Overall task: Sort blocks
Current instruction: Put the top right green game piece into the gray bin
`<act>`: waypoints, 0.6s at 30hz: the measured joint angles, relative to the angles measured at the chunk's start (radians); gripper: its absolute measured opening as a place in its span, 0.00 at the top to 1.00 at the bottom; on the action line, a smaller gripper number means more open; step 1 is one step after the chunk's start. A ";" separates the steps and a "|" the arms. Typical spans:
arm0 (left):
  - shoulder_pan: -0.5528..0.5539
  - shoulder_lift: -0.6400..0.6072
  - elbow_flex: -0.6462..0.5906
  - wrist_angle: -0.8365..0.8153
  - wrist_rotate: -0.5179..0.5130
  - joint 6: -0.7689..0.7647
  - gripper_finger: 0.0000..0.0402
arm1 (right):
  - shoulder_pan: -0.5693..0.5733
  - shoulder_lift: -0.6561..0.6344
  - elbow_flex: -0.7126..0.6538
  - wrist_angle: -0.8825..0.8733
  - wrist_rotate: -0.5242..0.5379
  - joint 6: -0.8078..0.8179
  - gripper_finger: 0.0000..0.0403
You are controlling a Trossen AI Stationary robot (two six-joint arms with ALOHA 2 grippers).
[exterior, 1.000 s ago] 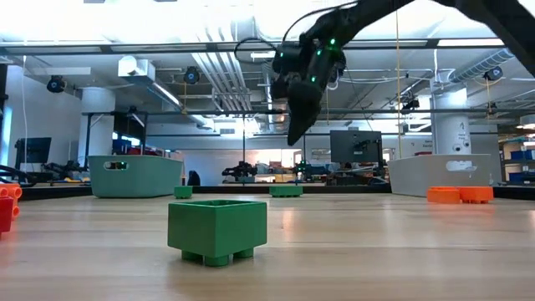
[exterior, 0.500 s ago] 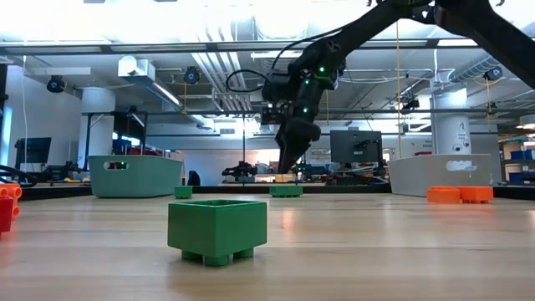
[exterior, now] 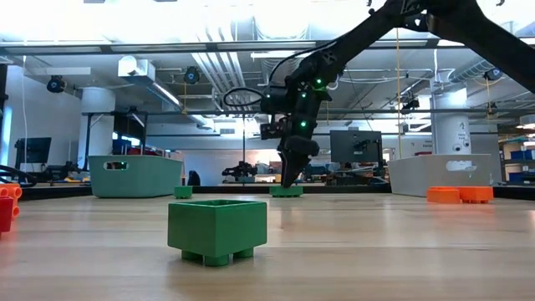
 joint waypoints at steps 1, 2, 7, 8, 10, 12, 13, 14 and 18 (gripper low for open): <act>0.000 0.002 0.000 0.000 0.000 0.000 0.53 | 0.001 0.000 0.000 0.002 0.013 -0.004 0.40; 0.000 0.003 0.000 0.000 0.000 0.000 0.53 | 0.001 0.000 0.000 0.005 0.019 -0.012 0.39; 0.000 0.015 0.000 0.002 0.000 0.000 0.53 | 0.002 0.006 0.000 0.010 0.022 -0.038 0.34; 0.000 0.017 0.000 0.003 0.000 0.000 0.53 | 0.002 0.010 0.000 0.009 0.015 -0.037 0.33; 0.000 0.025 0.000 0.003 0.000 0.000 0.53 | 0.002 0.020 0.000 0.007 0.007 -0.036 0.33; 0.000 0.032 -0.001 0.003 0.000 0.000 0.53 | 0.002 0.028 0.000 0.002 0.005 -0.034 0.34; 0.000 0.036 -0.001 0.004 0.000 0.000 0.53 | 0.002 0.029 0.000 -0.007 0.002 -0.033 0.35; 0.000 0.039 -0.001 0.004 0.000 0.000 0.53 | 0.002 0.031 0.000 -0.016 -0.004 -0.034 0.35; 0.000 0.057 -0.001 0.006 -0.016 0.016 0.53 | 0.000 0.039 0.000 -0.059 -0.043 -0.036 0.41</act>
